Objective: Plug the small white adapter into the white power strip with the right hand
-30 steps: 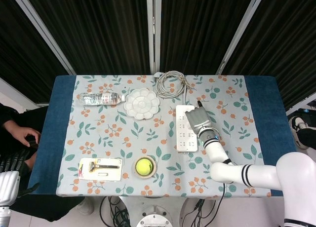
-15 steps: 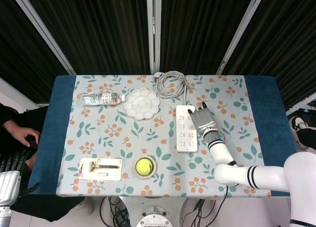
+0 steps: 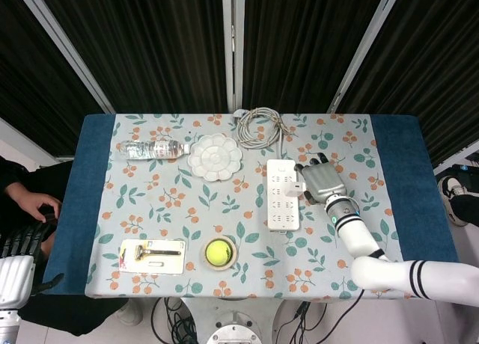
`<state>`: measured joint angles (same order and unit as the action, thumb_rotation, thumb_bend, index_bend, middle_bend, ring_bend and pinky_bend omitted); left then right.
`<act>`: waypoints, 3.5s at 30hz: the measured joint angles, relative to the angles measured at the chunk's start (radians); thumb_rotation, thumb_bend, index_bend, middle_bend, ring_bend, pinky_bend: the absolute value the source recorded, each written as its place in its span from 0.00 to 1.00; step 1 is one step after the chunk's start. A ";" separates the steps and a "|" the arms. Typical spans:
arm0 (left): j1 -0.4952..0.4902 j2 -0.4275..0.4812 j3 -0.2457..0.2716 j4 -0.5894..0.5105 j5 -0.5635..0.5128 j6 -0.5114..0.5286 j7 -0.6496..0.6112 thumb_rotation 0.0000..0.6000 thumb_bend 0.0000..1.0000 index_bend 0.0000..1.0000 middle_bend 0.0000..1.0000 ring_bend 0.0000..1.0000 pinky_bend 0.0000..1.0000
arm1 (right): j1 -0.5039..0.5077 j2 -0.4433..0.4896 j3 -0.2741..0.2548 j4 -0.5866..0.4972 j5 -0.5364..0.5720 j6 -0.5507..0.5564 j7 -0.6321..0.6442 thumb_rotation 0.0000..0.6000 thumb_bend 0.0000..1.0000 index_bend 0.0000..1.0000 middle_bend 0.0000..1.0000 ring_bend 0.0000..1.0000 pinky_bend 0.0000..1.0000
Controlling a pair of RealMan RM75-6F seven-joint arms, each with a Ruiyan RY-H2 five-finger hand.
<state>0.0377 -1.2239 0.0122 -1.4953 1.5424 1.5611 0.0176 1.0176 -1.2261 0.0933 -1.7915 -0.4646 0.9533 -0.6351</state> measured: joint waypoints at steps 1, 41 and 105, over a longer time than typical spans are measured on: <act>-0.001 0.002 0.000 -0.007 0.000 -0.001 0.006 1.00 0.08 0.06 0.00 0.00 0.00 | -0.017 0.012 0.009 -0.007 -0.024 -0.007 0.046 1.00 0.35 0.37 0.45 0.26 0.06; -0.014 0.013 0.004 -0.066 -0.015 -0.028 0.062 1.00 0.08 0.06 0.00 0.00 0.00 | -0.357 -0.248 0.334 0.393 -0.782 -0.414 2.075 1.00 0.74 1.00 1.00 1.00 1.00; -0.010 -0.011 0.009 -0.011 -0.024 -0.035 0.012 1.00 0.08 0.06 0.00 0.00 0.00 | -0.310 -0.374 0.340 0.482 -0.722 -0.446 1.896 1.00 0.75 1.00 1.00 1.00 1.00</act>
<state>0.0279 -1.2345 0.0215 -1.5061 1.5188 1.5265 0.0293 0.7081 -1.6003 0.4329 -1.3100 -1.1868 0.5070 1.2611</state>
